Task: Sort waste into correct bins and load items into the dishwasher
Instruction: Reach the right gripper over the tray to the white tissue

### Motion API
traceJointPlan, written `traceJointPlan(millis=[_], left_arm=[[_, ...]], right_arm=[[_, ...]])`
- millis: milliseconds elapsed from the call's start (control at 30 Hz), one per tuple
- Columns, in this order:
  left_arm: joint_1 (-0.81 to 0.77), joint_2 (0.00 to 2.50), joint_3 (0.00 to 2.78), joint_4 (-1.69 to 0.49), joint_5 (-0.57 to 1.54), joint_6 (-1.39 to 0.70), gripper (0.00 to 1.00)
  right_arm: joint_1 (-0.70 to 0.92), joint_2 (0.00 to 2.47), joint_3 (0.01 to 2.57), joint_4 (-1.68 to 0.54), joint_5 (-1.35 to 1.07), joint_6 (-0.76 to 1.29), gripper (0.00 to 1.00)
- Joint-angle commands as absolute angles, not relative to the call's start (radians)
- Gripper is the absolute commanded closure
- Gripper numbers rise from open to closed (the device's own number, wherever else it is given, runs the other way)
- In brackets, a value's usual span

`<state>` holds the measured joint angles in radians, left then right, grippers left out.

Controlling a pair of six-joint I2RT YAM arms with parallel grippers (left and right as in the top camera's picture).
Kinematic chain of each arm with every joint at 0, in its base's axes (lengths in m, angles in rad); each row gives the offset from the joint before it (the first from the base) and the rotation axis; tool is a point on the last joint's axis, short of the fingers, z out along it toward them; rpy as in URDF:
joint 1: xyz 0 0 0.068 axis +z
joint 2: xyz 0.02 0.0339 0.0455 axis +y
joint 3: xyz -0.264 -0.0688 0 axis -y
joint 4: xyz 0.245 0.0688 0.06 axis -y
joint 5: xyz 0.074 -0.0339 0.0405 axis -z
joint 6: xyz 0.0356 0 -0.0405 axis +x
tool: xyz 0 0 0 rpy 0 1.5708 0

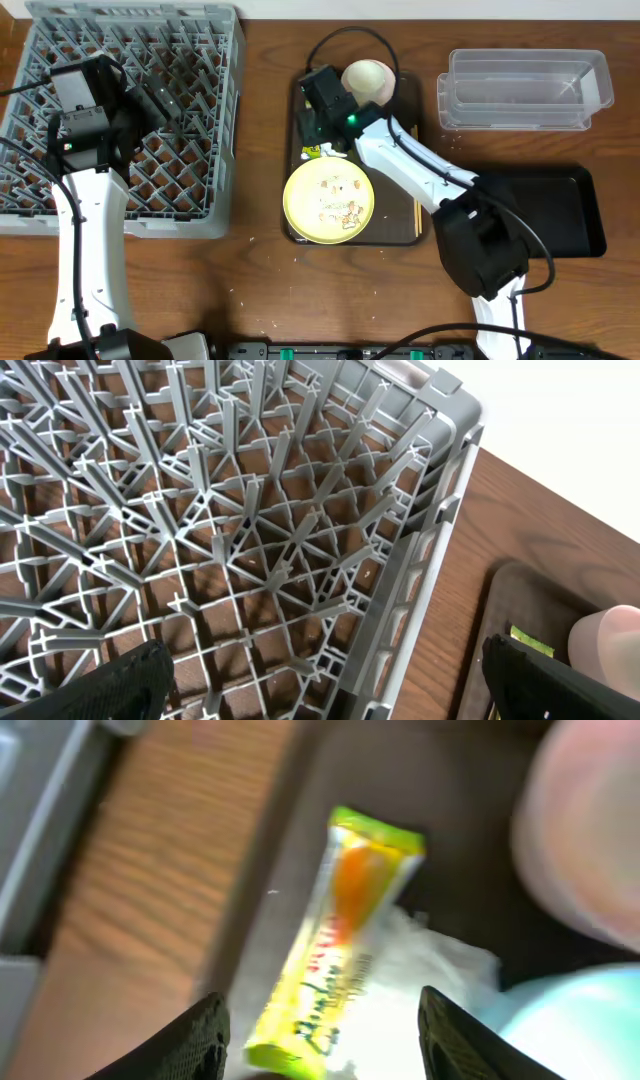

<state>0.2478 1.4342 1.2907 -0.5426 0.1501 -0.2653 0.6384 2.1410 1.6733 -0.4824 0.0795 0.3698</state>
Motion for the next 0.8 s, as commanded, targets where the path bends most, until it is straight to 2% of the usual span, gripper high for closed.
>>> traceJointPlan(millis=[0, 167, 433, 533, 667, 767], left_arm=[[0.252, 1.42, 1.294, -0.542, 0.145, -0.267, 0.0], [0.252, 1.42, 1.294, -0.542, 0.145, -0.267, 0.0], [0.252, 1.42, 1.294, -0.542, 0.145, -0.267, 0.0], [0.252, 1.42, 1.294, -0.542, 0.145, -0.267, 0.0], [0.252, 1.42, 1.294, -0.542, 0.145, -0.267, 0.0], [0.252, 1.42, 1.294, -0.542, 0.145, -0.267, 0.0]], right_arm=[[0.616, 2.145, 1.687, -0.506, 0.154, 0.415, 0.44], [0.598, 2.15, 1.684, -0.543, 0.154, 0.415, 0.49], [0.587, 2.151, 1.684, -0.569, 0.181, 0.427, 0.47], [0.575, 2.151, 1.684, -0.594, 0.178, 0.443, 0.51], [0.574, 2.151, 1.685, -0.561, 0.06, 0.422, 0.54], [0.575, 2.151, 1.685, -0.525, -0.008, 0.377, 0.52]])
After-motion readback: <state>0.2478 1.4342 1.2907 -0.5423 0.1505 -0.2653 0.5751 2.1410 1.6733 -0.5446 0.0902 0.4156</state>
